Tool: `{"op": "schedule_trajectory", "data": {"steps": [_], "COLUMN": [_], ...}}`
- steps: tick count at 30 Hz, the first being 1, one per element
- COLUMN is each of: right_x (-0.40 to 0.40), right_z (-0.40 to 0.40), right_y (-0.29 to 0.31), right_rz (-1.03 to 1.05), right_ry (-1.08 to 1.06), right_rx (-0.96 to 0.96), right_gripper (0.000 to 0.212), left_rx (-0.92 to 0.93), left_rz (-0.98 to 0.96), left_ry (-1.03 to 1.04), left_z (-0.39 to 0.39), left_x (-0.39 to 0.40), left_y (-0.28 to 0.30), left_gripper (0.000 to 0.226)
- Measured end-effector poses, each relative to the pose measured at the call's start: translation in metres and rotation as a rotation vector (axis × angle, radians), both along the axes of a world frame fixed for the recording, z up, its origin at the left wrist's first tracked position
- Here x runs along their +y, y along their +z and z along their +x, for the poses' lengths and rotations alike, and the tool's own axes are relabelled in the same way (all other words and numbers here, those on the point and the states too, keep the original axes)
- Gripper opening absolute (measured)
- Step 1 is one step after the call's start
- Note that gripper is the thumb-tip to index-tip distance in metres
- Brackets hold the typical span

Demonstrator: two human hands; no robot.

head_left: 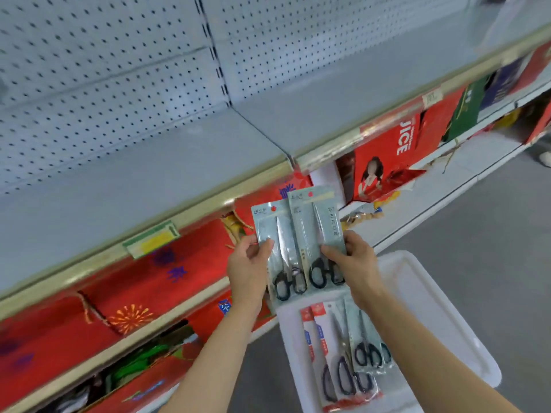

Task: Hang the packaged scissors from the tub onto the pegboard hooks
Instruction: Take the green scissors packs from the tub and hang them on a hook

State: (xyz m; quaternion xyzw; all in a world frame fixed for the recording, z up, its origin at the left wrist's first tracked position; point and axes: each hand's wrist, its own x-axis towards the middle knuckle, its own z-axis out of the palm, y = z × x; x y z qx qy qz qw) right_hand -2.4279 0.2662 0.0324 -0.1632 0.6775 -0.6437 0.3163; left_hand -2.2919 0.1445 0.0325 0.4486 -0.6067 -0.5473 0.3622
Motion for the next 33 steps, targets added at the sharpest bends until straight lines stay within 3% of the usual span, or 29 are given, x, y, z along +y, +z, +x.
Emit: {"op": "schedule_trajectory", "data": {"steps": [6, 16, 22, 24, 30, 33], "right_x": [-0.065, -0.144, -0.177, -0.186, -0.208, -0.216], "right_z": [0.07, 0.159, 0.191, 0.197, 0.207, 0.209], "right_y": [0.111, 0.239, 0.271, 0.278, 0.288, 0.289], "right_rz": [-0.178, -0.417, -0.49, -0.487, -0.483, -0.482], "right_ry": [0.136, 0.24, 0.262, 0.266, 0.266, 0.261], "right_rx": [0.085, 0.119, 0.121, 0.135, 0.164, 0.185], "right_gripper": [0.022, 0.016, 0.017, 0.016, 0.015, 0.014], "left_rx": [0.068, 0.213, 0.254, 0.268, 0.235, 0.22], "left_rz": [-0.166, -0.338, -0.428, -0.428, -0.409, -0.393], "left_ry": [0.185, 0.359, 0.389, 0.382, 0.402, 0.409], "left_z": [0.078, 0.189, 0.223, 0.226, 0.225, 0.225], "left_x": [-0.045, -0.107, -0.145, -0.162, -0.208, -0.224], "left_y": [0.111, 0.265, 0.318, 0.333, 0.351, 0.348], "left_gripper": [0.009, 0.011, 0.017, 0.007, 0.025, 0.012]}}
